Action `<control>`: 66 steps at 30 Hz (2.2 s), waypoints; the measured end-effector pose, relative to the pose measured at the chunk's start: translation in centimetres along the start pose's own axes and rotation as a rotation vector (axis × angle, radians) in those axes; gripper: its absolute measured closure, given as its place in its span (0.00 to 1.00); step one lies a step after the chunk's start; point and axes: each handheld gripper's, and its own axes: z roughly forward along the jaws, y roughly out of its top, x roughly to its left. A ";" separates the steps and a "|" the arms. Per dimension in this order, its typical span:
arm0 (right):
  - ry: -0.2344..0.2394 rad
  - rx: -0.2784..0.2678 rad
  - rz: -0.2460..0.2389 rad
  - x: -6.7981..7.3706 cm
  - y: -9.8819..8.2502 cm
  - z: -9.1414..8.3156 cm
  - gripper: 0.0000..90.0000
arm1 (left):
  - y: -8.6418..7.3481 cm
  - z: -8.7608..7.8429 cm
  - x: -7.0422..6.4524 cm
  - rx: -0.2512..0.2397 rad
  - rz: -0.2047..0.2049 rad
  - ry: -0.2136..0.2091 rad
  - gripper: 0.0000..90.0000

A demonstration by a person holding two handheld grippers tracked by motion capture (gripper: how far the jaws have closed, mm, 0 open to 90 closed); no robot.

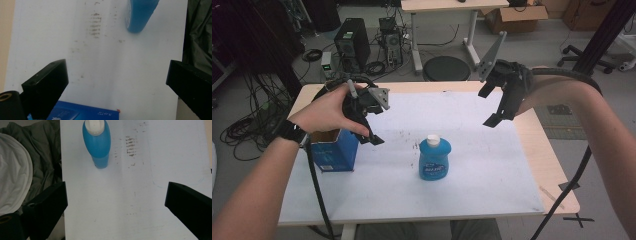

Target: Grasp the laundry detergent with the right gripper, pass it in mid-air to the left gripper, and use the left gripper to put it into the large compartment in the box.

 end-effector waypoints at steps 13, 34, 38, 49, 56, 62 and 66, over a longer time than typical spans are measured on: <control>-0.013 -0.126 -0.011 -0.3 -2.4 0.3 0.03 | 0.3 0.4 0.3 0.014 -0.008 -0.013 0.05; 0.004 -0.355 0.008 -0.6 -5.7 3.6 0.02 | 0.3 0.1 -0.2 0.020 -0.016 -0.007 0.05; 0.006 -0.380 0.013 -0.7 -6.1 4.4 0.02 | 0.2 0.0 -0.1 0.023 -0.018 -0.005 0.05; 0.039 -0.476 0.036 -1.0 -7.1 7.5 0.02 | 0.4 0.1 -0.3 0.024 -0.017 -0.008 0.05; 0.047 -0.524 0.047 -0.8 -7.5 9.1 0.02 | 0.4 0.1 -0.3 0.023 -0.016 -0.009 0.05; 0.063 -0.561 0.048 -0.5 -7.5 10.9 0.02 | 0.4 0.1 -0.3 0.023 -0.014 -0.012 0.05; 0.071 -0.570 0.051 -0.4 -7.4 11.8 0.02 | 0.4 0.1 -0.3 0.023 -0.013 -0.012 0.05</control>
